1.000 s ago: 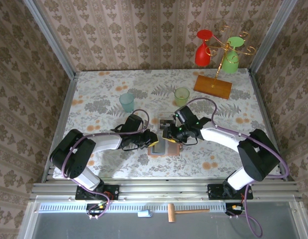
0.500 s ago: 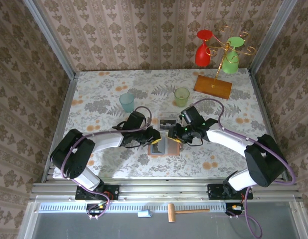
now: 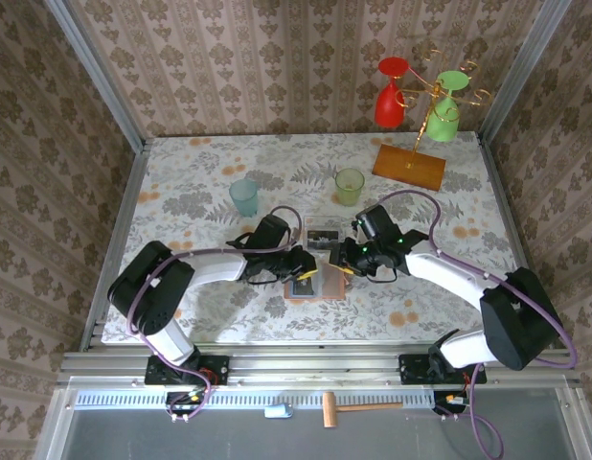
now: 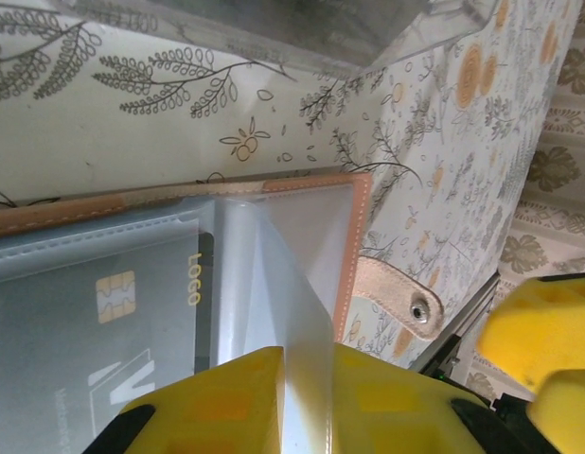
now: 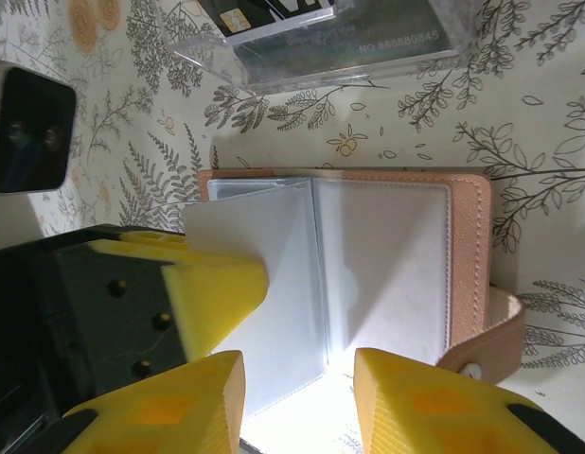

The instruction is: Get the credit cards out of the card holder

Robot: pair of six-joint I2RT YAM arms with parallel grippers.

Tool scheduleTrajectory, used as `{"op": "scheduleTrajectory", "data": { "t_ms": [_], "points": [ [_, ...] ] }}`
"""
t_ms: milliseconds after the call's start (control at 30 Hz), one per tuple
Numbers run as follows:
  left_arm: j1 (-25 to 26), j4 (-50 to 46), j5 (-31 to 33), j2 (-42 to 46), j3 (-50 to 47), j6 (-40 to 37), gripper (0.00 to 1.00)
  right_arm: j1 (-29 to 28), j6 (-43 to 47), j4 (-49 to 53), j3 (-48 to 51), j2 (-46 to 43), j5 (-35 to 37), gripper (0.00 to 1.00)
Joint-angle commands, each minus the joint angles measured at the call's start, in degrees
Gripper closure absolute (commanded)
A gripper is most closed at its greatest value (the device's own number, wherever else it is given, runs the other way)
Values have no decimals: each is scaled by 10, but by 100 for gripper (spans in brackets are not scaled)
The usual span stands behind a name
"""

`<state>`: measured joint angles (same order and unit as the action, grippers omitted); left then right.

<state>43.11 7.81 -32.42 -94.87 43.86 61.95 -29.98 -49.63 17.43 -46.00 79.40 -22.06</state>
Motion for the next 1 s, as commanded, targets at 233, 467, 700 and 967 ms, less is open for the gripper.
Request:
{"op": "scheduleTrajectory", "data": {
  "t_ms": [233,467,700,967],
  "points": [
    [13,27,-14,-36,33,14,82,14,9,19,25,-35,11,64],
    [24,30,-19,-55,54,15,79,21,10,23,30,-45,10,64],
    [28,31,-23,-65,65,14,67,26,12,26,34,-47,8,63],
    [29,33,-26,-74,71,16,58,30,15,28,34,-50,6,63]
  ]
}}
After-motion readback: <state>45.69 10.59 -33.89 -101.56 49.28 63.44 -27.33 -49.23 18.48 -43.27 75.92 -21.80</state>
